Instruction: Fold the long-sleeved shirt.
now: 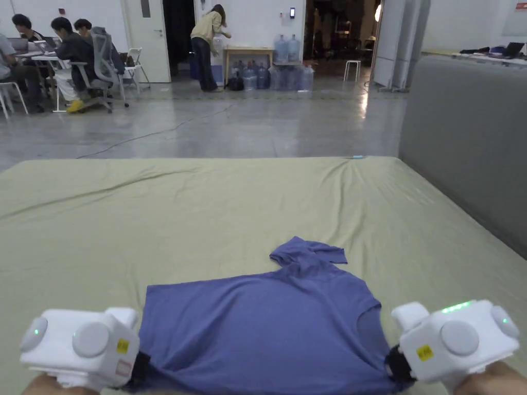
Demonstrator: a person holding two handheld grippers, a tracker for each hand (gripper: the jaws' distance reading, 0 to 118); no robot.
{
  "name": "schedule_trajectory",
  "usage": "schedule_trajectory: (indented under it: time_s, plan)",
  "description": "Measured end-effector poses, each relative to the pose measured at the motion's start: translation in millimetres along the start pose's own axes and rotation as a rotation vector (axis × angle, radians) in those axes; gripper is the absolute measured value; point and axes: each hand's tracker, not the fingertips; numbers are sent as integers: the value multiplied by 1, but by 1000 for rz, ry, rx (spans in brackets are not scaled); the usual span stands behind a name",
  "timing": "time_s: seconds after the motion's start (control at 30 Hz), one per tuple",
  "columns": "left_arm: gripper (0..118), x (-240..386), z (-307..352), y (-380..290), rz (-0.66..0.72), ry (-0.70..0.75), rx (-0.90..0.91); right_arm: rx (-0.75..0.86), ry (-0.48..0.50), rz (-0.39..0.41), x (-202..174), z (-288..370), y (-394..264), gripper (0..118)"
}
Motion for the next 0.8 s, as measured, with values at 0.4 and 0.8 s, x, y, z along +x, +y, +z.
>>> schedule_trajectory:
  time_s: [0.4,0.8]
  plan:
    - [115,-13,12,-1,33,-64,80,18,-5,-32,3,-2,2,104]
    - [0,-14,-8,75,41,33,153,79,-63,-93,9,-30,80,0]
